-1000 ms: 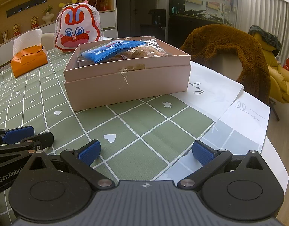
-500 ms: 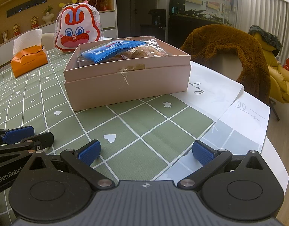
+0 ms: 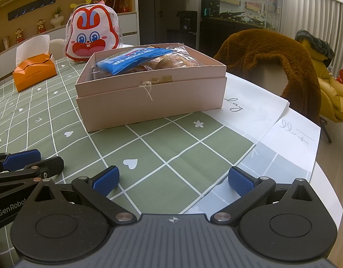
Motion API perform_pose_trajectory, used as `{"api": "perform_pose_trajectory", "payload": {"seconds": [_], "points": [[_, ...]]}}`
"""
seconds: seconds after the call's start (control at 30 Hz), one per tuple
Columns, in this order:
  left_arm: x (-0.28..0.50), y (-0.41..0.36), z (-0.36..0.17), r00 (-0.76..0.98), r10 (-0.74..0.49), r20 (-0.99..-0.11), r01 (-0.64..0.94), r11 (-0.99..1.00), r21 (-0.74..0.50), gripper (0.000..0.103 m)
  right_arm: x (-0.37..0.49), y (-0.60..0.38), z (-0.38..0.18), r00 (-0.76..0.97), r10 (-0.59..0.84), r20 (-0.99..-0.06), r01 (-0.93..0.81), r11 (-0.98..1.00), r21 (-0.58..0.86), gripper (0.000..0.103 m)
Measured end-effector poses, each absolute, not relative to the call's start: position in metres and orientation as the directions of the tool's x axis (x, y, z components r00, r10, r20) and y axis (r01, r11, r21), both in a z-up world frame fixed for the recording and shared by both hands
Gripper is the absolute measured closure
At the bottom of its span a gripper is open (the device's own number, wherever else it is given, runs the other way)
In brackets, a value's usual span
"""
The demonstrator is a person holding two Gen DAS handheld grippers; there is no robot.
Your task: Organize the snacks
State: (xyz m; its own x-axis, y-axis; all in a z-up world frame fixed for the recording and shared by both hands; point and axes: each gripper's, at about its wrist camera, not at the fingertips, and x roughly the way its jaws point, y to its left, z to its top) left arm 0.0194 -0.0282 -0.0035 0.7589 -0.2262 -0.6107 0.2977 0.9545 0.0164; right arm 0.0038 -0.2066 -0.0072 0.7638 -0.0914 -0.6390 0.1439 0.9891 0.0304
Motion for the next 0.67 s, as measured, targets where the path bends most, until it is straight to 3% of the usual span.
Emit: {"api": "perform_pose_trajectory", "payload": {"seconds": [0.67], "points": [[0.02,-0.0304,-0.0038,0.759,-0.224,-0.612,0.3,0.954,0.022,0.059,0.0038,-0.2063,-0.0072,0.764,-0.091,-0.639,0.144,0.989,0.03,0.0]]}}
